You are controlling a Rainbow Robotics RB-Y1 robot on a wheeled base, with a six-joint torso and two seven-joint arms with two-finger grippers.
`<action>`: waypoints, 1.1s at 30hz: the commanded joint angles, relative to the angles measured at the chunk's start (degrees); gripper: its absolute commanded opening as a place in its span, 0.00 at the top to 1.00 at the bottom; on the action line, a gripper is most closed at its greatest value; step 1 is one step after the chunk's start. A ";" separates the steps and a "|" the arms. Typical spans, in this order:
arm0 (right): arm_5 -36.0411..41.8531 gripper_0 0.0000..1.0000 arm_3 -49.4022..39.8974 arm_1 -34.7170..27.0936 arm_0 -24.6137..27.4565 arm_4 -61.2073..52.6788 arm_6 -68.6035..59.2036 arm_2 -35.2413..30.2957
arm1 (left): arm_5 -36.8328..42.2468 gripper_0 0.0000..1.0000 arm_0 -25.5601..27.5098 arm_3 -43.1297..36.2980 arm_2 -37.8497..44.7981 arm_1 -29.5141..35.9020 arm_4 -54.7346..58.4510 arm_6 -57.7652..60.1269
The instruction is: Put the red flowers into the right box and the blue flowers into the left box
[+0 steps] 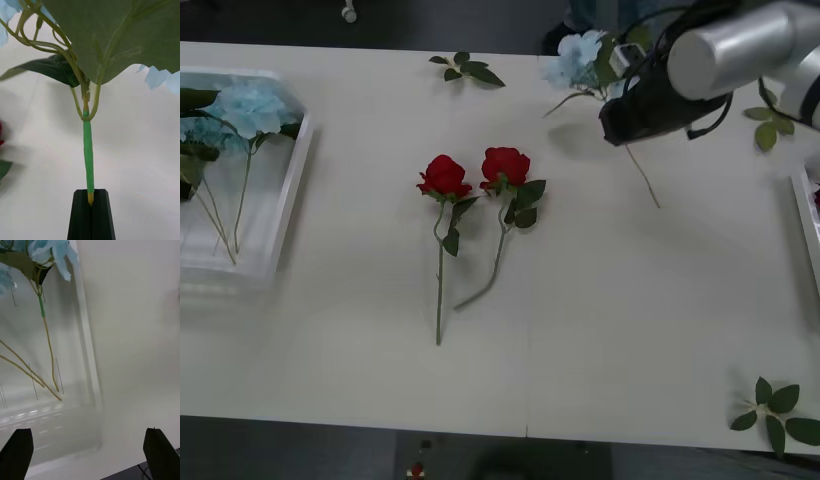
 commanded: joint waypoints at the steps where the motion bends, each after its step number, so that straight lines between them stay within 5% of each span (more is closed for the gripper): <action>1: 6.45 1.00 -11.52 -11.41 -3.79 -4.80 3.51 -5.21 | 3.53 0.15 -2.05 -6.97 2.26 -3.64 -3.54 -1.91; 8: 19.19 1.00 -28.13 -27.49 -1.68 -18.42 9.48 -15.93 | 2.65 0.15 -2.93 -11.89 2.17 -11.20 4.19 -4.37; 17: 24.11 1.00 -25.06 -34.44 7.28 -46.72 33.65 -23.84 | -0.95 0.15 -4.69 -11.98 -1.61 -17.44 17.55 -15.00; 24: 11.72 1.00 -29.71 -33.47 18.18 -58.14 50.00 -23.75 | -7.02 0.15 -4.69 -11.98 -7.50 -19.81 29.33 -19.66; 33: -18.43 1.00 -46.68 -28.11 28.38 -59.81 53.08 -22.35 | -13.08 0.15 -5.30 -11.98 -12.59 -21.83 36.18 -24.23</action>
